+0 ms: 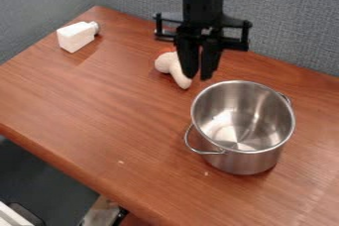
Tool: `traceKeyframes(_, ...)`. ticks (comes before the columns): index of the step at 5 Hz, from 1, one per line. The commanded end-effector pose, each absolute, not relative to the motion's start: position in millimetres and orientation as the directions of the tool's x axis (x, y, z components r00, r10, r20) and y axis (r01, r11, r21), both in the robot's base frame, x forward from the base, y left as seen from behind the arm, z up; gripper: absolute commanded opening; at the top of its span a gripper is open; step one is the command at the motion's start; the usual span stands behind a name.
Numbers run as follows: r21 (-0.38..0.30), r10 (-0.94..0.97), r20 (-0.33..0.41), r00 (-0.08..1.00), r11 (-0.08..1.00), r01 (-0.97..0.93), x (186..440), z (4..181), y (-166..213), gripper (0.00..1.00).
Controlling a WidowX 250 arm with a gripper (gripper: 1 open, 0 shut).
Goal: Put the mushroom in the metal pot
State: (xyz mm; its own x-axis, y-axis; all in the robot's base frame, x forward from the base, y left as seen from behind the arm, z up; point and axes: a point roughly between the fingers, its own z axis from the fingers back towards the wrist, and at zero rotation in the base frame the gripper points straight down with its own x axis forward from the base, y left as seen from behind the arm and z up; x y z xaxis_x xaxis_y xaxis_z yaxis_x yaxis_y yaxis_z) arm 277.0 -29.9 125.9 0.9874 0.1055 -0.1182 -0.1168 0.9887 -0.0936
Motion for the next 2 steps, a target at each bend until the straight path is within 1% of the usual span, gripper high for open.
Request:
traceKeyframes(1,-0.064,0.009,-0.072,0.997,0.998,-0.013,297.6,144.8,-15.6,1.00)
traceKeyframes(2,-0.071,-0.050,-0.087,0.995,0.997,0.044,302.9,147.3,-23.1,1.00)
